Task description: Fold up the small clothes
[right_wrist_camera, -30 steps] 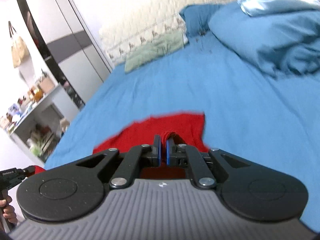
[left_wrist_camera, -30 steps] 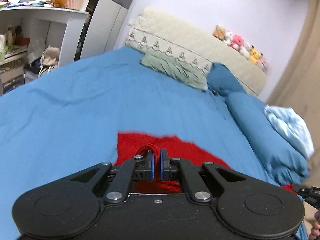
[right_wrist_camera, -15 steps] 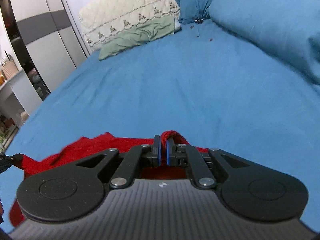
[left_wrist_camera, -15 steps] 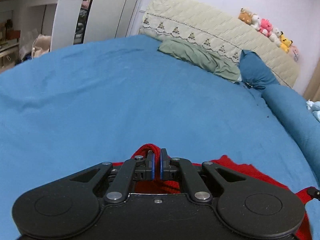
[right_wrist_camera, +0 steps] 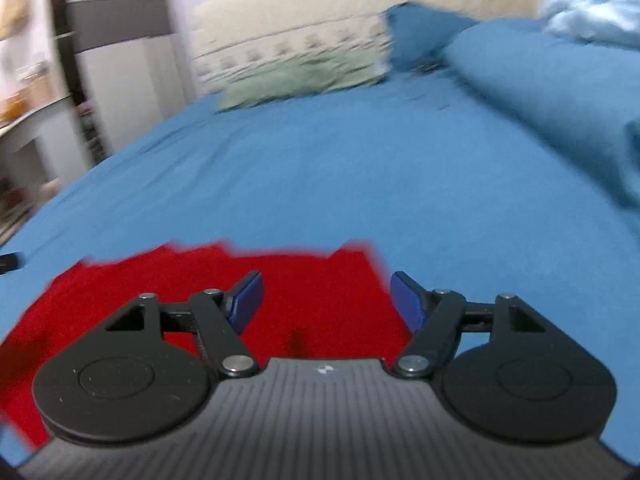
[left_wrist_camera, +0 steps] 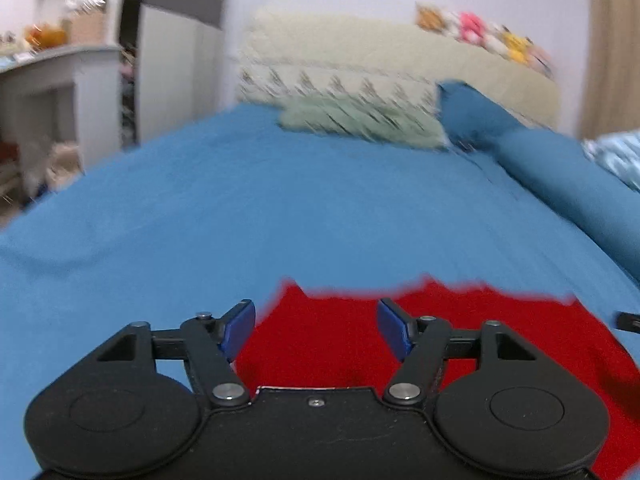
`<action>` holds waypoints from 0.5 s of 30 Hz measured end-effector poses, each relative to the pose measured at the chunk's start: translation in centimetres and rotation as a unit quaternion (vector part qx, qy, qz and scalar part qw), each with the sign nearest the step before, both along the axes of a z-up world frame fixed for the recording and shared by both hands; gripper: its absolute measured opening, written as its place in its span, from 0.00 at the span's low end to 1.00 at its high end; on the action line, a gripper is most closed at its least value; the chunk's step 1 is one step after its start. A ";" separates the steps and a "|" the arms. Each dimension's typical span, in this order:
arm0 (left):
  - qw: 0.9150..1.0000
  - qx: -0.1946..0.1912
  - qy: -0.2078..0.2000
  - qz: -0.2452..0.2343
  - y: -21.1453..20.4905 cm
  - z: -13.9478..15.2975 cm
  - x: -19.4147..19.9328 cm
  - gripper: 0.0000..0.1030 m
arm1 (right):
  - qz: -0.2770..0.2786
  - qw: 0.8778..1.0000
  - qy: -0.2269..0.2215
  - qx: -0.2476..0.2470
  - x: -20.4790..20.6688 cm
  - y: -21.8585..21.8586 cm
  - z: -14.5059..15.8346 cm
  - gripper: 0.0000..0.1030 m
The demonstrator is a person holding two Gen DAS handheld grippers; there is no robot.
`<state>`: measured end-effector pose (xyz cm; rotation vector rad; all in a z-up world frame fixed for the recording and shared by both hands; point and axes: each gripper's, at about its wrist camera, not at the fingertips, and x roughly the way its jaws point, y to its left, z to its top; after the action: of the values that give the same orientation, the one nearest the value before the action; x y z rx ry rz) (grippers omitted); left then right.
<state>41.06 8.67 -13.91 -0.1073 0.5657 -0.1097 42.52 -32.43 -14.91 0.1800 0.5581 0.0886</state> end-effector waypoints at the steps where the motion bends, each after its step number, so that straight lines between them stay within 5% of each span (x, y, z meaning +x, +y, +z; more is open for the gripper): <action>1: 1.000 -0.006 0.016 -0.010 -0.1 -0.6 -0.2 0.70 | 0.021 1.000 0.011 0.007 -0.4 0.5 -0.5 0.84; 5: 0.997 0.008 0.073 -0.010 -0.2 -4.1 -0.6 0.69 | 0.035 0.998 0.052 -0.012 -0.4 1.6 -3.7 0.83; 15: 0.997 0.013 0.071 -0.010 -0.6 -4.4 -0.9 0.78 | -0.022 0.999 0.045 -0.010 -1.1 0.1 -4.2 0.83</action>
<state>40.20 8.06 -18.36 -0.0839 0.7108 -0.1142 41.39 -32.34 -19.09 0.1780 0.6437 0.0319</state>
